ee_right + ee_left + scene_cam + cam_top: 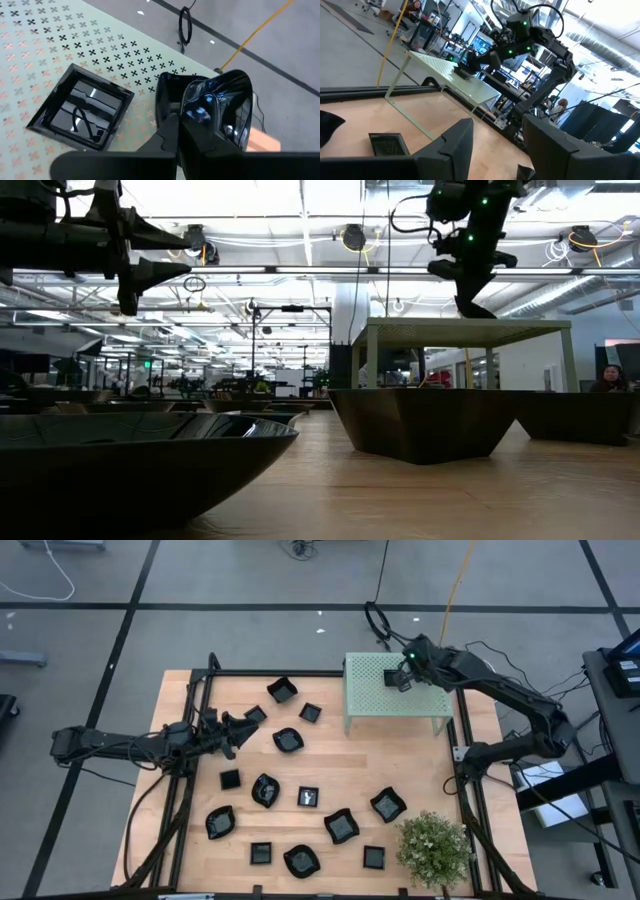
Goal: Pick & Place Mini shaped plates
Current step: Stack the black leaf-shaped plate on top of the leaf-shaped plate on the shelf
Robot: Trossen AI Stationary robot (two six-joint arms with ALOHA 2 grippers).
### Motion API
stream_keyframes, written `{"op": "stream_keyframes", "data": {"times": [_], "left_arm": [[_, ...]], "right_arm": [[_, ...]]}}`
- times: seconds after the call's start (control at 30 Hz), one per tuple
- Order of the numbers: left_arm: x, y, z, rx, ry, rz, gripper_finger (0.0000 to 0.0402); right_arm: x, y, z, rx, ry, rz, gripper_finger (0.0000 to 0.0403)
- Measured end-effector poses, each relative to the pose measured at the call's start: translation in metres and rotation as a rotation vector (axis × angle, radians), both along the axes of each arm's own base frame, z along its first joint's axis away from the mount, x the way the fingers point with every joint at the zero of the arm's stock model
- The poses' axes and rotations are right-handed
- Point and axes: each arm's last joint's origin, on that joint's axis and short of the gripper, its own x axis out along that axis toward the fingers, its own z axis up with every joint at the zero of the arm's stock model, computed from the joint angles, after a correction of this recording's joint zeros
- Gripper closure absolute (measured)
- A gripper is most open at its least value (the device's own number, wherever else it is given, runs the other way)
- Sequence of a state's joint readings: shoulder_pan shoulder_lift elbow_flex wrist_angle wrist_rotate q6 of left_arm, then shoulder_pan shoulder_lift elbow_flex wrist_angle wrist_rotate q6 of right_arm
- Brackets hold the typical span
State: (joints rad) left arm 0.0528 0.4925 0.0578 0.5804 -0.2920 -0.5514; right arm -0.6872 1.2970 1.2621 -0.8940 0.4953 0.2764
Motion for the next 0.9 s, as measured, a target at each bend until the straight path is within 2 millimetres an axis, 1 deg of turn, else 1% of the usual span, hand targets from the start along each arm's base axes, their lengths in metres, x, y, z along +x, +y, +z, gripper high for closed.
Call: {"op": "stream_keyframes", "data": {"times": [0.2, 0.27, 0.37, 0.67, 0.77, 0.9], "left_arm": [[0.0, 0.0, 0.0, 0.0, 0.0, 0.0, 0.0227], [0.0, 0.0, 0.0, 0.0, 0.0, 0.0, 0.0227], [0.0, 0.0, 0.0, -0.001, 0.0, 0.0, 0.0227], [0.0, 0.0, 0.001, -0.035, -0.025, -0.006, 0.0227], [0.0, 0.0, 0.002, -0.031, -0.031, -0.006, 0.0227], [0.0, 0.0, 0.002, -0.001, -0.018, -0.001, 0.0227]], "right_arm": [[0.005, -0.004, -0.005, 0.007, 0.001, -0.009, 0.0402], [0.006, -0.005, -0.005, -0.002, -0.01, -0.009, 0.0395], [0.008, -0.006, -0.001, -0.031, -0.046, -0.009, 0.0373], [0.004, -0.003, 0.01, -0.091, -0.092, 0.009, 0.0283], [0.001, -0.001, 0.014, -0.103, -0.088, 0.024, 0.0267], [0.0, 0.0, 0.013, -0.093, -0.045, 0.061, 0.0262]]}}
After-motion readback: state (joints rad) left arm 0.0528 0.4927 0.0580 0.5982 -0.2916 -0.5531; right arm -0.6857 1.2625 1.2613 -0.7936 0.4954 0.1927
